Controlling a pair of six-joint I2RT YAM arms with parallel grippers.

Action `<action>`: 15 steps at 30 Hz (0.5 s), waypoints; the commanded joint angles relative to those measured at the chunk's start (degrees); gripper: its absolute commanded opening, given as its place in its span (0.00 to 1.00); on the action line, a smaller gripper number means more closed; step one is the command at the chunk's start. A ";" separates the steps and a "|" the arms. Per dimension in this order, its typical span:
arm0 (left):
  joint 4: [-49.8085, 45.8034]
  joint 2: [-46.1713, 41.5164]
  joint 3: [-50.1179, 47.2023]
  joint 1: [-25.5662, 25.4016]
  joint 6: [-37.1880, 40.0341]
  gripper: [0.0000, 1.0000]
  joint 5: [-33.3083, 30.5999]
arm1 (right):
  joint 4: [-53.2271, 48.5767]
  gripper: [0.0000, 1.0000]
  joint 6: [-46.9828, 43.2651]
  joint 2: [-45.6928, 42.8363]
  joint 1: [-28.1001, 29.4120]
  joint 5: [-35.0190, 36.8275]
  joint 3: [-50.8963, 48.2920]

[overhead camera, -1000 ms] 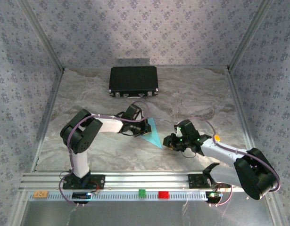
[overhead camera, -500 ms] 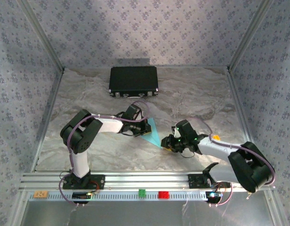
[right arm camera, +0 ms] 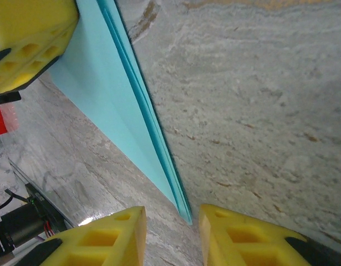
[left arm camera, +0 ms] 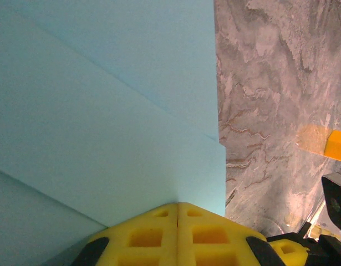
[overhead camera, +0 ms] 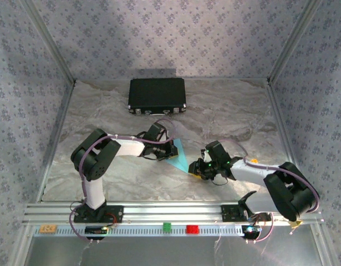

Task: Fold a paper plane with a square sheet of paper (pick it up from the middle)
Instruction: Fourth fold the wing at the center of the table.

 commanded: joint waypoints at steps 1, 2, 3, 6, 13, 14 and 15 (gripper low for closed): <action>-2.34 -0.98 -0.03 0.67 -0.04 0.06 -1.33 | 0.73 0.32 1.04 0.48 -0.04 -0.59 0.57; -2.34 -1.18 -0.03 0.69 -0.12 0.06 -1.25 | 0.45 0.32 1.03 0.29 -0.11 -0.52 0.57; -2.14 -1.45 0.15 0.79 -0.42 0.06 -0.90 | -0.16 0.32 0.95 0.00 -0.16 -0.35 0.58; -0.45 -2.32 0.65 1.37 -1.47 0.06 1.00 | -1.26 0.32 0.88 -0.98 -0.64 0.29 0.33; -2.89 -3.19 3.08 2.99 0.20 0.08 1.17 | -1.64 0.33 0.95 -1.76 -1.28 -0.03 -0.22; -2.91 -2.98 3.12 3.18 0.36 0.08 1.22 | -1.61 0.33 0.95 -1.83 -1.28 -0.02 -0.22; -2.83 -2.67 3.19 3.47 0.40 0.08 1.35 | -1.67 0.33 0.95 -1.92 -1.24 -0.10 -0.22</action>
